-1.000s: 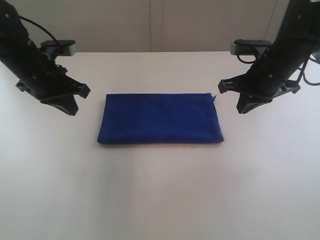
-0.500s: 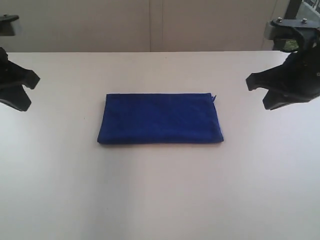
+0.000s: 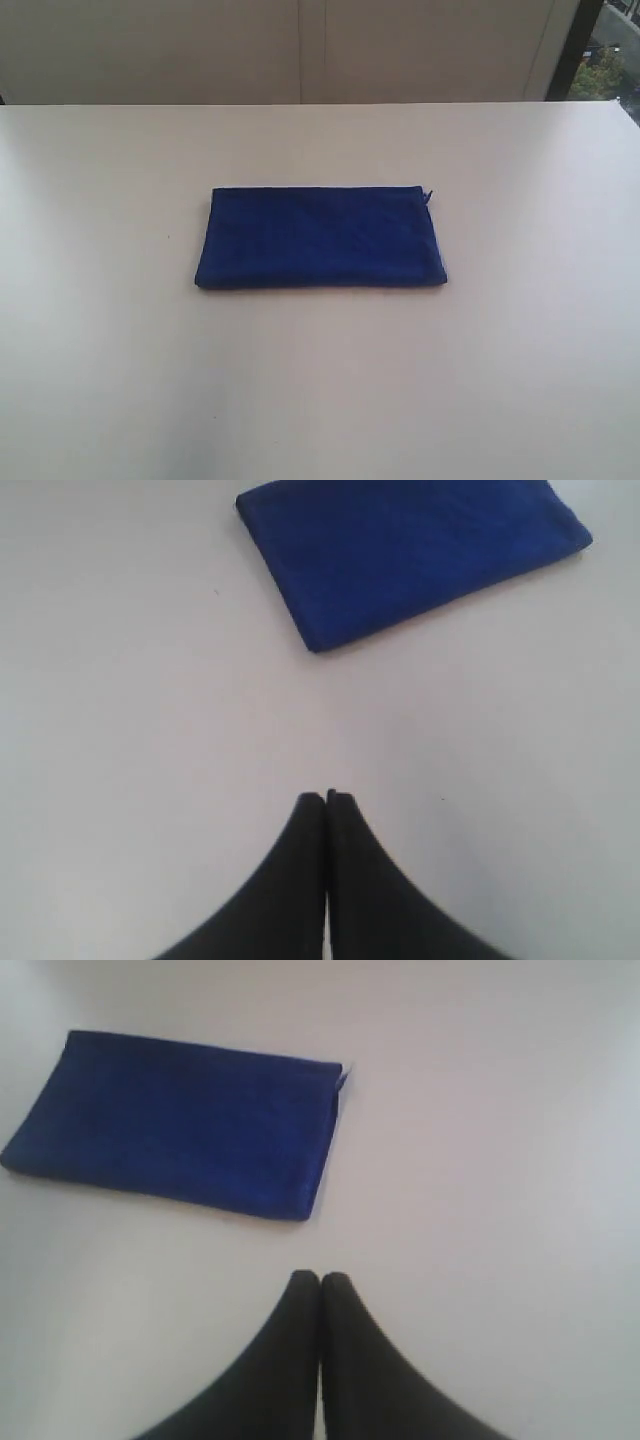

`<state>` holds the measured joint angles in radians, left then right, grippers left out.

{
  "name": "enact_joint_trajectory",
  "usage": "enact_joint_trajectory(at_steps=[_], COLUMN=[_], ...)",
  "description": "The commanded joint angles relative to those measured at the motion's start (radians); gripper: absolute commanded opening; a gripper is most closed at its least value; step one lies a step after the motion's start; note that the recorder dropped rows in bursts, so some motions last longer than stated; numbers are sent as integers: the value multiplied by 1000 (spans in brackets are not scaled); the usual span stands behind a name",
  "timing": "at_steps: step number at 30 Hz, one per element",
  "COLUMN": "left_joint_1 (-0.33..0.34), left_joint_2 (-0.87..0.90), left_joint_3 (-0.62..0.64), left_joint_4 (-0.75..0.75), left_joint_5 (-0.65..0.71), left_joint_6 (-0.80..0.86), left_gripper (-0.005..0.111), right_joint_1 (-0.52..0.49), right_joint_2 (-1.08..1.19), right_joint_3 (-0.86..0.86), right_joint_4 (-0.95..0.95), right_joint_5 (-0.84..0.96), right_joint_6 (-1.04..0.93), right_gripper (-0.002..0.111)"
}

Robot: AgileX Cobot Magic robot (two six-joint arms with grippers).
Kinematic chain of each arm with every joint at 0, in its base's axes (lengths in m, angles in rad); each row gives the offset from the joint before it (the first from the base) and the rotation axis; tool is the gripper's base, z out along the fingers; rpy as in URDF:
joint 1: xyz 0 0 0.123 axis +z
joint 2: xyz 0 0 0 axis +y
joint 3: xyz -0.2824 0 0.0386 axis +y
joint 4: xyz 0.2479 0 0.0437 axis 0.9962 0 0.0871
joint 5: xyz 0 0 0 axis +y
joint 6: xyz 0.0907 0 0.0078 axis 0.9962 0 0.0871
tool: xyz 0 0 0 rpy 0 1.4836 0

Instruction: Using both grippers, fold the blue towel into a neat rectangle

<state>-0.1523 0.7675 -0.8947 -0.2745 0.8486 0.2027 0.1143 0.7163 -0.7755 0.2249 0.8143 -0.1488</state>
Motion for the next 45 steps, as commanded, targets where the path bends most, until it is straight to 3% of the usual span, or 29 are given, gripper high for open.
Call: enact_joint_trajectory(at_steps=[1,6,9,14,35,45], left_joint_1=[3,3,3,3,3,3], left_joint_2=[-157,-263,-274,-274,-274,-274], left_joint_3=[86,188,286,304,304,304], left_joint_4=[-27,-27,-23,-23,-23,-23], left_joint_5=[-29,-222,-383,-319,-317,-317], left_joint_6=[13,20,71,62,64,64], left_gripper=[0,0,0,0,0,0], right_joint_1=[-5,-5,-5,-5,-5,-96], right_joint_2=[-192,-351,-404,-404,-409,-508], right_joint_3=[77,165,273,288,291,398], right_joint_4=[-2,-29,-40,-40,-40,-37], right_joint_5=[-26,-157,-408,-361,-361,-366], right_joint_6=[3,3,0,-2,14,15], right_gripper=[0,0,0,0,0,0])
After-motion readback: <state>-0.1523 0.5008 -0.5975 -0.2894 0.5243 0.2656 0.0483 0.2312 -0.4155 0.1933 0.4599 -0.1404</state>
